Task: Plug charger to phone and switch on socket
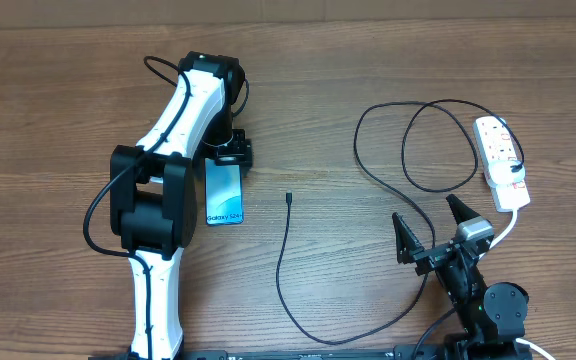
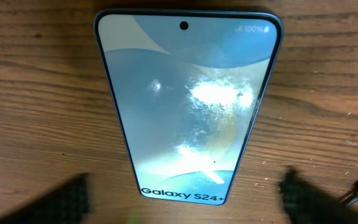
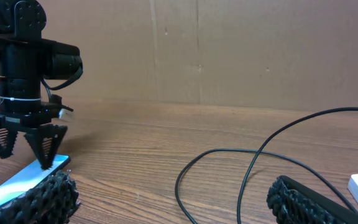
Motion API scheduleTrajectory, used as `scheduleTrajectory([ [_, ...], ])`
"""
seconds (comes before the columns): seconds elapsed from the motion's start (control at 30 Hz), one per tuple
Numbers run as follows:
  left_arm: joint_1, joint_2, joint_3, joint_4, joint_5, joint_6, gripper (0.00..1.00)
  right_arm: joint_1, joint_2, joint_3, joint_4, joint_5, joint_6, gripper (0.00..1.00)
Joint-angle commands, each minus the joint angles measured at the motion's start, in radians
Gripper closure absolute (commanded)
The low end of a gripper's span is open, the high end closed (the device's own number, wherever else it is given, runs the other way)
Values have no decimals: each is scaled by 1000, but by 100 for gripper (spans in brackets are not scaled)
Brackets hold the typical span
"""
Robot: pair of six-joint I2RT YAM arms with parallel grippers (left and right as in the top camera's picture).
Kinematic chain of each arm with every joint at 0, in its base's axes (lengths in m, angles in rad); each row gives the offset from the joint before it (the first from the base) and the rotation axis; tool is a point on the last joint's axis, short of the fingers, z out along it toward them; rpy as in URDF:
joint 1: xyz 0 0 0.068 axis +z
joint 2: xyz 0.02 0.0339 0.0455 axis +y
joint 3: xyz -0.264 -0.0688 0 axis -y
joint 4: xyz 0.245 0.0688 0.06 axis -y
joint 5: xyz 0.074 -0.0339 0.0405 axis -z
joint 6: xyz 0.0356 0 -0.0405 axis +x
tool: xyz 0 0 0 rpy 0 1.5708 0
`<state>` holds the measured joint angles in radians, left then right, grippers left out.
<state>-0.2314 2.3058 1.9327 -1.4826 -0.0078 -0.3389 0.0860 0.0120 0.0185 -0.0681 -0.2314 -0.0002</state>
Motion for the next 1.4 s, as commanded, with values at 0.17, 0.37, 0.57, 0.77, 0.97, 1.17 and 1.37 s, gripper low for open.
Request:
scheduleTrajectory([
  [0.17, -1, -4, -58, 41, 4, 2, 0, 3, -6, -10, 6, 2, 4, 0],
  [0.37, -1, -4, -117, 114, -36, 3, 0, 3, -6, -10, 6, 2, 4, 0],
  [0.57, -7, -4, -156, 170, -44, 42, 7, 3, -6, -10, 6, 2, 4, 0],
  [0.77, -14, -4, -256, 273, -44, 85, 10, 3, -6, -10, 6, 2, 4, 0],
  [0.97, -14, -4, -322, 325, -43, 84, 13, 3, -6, -10, 6, 2, 4, 0],
  [1.17, -14, -4, -344, 331, -2, 80, 15, 3, -6, -10, 6, 2, 4, 0],
  [1.37, -14, -4, -386, 359, 1, 68, 10, 3, -6, -10, 6, 2, 4, 0],
])
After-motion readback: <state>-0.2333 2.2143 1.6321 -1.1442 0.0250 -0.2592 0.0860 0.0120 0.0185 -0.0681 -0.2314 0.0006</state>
